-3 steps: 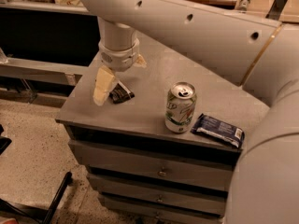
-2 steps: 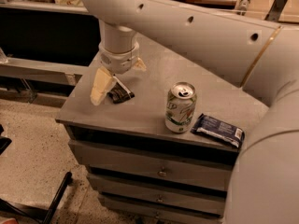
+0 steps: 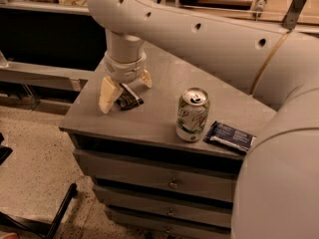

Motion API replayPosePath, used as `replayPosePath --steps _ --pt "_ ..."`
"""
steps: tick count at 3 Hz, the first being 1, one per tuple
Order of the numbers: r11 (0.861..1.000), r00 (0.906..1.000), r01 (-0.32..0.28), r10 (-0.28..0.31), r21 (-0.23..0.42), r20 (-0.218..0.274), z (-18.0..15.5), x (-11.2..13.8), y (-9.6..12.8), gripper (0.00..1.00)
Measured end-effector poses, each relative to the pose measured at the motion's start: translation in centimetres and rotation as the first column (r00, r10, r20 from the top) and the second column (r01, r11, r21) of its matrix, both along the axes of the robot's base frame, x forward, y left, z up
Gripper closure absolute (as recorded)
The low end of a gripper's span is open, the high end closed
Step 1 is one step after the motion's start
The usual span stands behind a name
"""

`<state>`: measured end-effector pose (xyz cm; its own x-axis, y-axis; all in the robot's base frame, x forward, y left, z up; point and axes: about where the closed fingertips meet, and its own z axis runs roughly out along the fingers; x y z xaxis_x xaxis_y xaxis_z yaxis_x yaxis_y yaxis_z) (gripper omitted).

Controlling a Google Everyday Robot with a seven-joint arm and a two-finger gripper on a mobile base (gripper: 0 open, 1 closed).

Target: Pick rxbar chocolate

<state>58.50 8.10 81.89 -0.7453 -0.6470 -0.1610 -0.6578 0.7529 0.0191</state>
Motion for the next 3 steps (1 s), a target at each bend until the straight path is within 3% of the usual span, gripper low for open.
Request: replayPosePath --steps 3 --pt "1.000 1.0000 0.000 0.000 0.000 -0.001 1.3 0.0 0.0 0.87"
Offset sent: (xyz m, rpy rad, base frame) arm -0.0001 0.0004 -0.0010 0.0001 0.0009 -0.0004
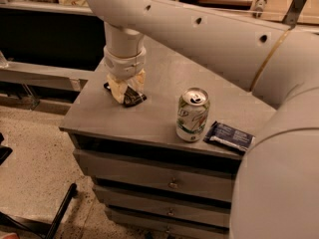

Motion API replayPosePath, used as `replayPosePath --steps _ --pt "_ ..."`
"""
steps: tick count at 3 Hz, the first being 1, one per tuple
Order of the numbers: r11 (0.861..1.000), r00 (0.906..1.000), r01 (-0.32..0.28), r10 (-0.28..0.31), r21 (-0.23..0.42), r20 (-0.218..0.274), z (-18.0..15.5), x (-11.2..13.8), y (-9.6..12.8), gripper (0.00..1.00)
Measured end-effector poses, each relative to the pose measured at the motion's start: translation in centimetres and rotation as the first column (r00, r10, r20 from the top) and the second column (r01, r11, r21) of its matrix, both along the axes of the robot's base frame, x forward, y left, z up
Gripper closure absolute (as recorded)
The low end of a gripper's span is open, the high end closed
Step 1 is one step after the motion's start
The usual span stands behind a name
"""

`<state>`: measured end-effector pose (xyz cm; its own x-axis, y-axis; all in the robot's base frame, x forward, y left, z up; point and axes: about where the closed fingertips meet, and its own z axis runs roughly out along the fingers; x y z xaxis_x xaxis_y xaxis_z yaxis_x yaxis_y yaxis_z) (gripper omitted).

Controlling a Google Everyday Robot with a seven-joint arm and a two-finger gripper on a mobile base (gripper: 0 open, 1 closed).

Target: Pick rxbar chocolate

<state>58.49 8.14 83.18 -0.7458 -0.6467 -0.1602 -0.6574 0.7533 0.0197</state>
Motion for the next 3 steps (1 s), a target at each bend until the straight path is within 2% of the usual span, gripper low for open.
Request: replayPosePath --steps 1,2,3 --pt "1.000 1.0000 0.000 0.000 0.000 0.000 0.0 0.0 0.0 1.00" --pt "0.998 0.9991 -0.035 0.034 0.042 0.027 2.7 1.2 -0.2 1.00" --pt "0.993 0.9902 -0.088 0.079 0.073 0.115 7.6 2.7 -0.5 1.00"
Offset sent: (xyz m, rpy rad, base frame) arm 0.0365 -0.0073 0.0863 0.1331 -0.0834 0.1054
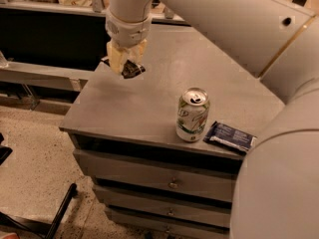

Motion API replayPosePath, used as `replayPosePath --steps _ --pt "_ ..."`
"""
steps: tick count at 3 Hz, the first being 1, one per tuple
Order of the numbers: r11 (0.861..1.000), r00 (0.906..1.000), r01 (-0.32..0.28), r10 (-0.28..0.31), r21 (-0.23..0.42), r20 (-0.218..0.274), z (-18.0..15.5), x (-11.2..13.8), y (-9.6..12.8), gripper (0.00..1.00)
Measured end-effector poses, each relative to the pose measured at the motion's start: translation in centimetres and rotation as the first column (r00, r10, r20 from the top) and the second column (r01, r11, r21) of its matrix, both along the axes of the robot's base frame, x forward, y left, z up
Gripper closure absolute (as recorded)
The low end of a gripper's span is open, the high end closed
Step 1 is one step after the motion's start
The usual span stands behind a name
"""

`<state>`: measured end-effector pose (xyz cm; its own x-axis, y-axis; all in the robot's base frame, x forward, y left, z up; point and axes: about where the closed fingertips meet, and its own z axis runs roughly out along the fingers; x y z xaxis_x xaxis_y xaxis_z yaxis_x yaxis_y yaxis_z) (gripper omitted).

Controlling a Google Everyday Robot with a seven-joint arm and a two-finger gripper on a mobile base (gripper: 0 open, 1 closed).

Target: Pick rxbar chocolate

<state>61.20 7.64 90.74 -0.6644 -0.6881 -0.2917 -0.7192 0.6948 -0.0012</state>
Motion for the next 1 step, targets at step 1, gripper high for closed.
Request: replayPosePath --steps 1 --pt "1.000 1.0000 0.000 0.000 0.002 0.001 0.05 0.03 0.04 1.00"
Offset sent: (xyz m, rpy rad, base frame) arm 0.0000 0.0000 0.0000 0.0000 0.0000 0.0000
